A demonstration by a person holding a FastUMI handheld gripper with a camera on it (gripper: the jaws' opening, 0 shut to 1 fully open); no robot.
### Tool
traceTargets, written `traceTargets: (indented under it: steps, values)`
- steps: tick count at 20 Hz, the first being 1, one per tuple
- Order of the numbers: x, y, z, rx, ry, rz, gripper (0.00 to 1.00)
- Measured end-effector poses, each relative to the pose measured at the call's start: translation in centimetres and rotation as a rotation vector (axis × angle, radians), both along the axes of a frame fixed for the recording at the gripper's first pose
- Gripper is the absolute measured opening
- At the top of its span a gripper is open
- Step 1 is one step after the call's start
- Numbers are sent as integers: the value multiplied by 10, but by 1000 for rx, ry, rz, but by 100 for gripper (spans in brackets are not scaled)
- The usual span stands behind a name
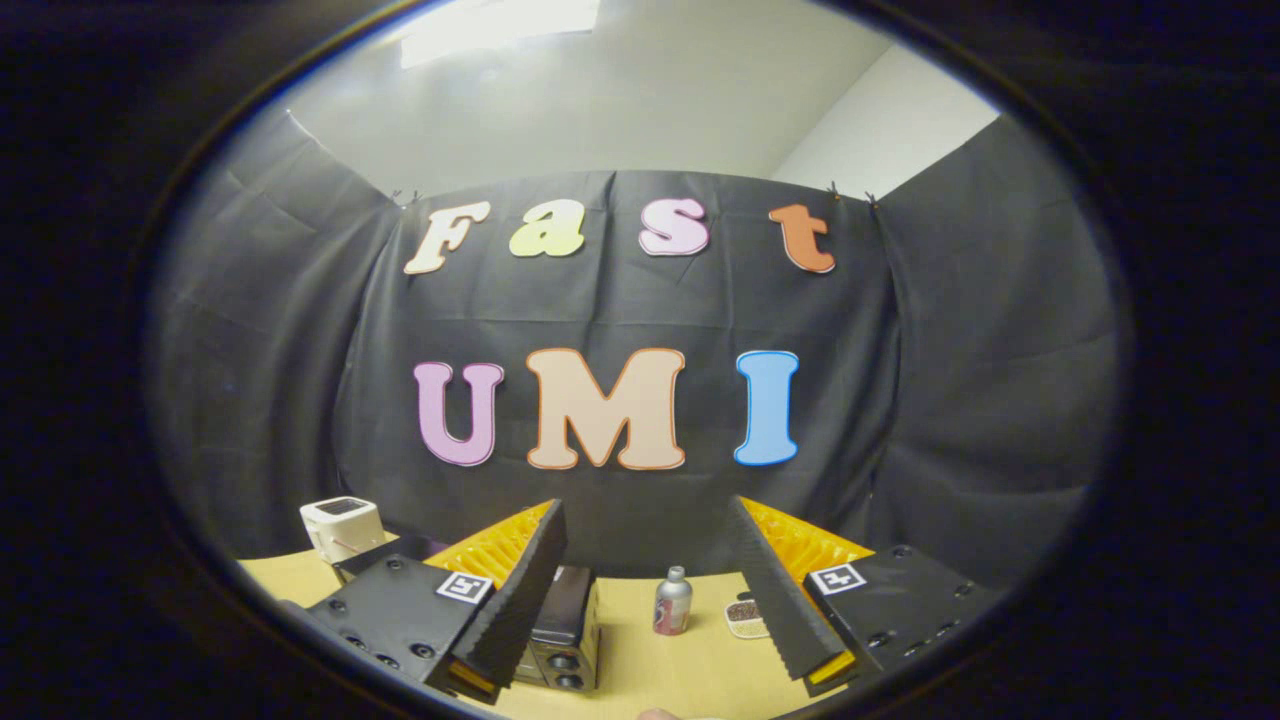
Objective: Open the toaster oven, put the food inside, and close the toaster oven door.
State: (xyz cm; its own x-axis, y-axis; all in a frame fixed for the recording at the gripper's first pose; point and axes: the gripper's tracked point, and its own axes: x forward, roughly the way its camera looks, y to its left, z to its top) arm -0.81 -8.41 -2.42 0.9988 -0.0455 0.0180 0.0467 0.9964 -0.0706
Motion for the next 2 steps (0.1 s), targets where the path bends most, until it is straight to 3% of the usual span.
traceTargets:
  steps: [2]
  values:
    - [-1, -12, 1, -11, -7, -16, 99]
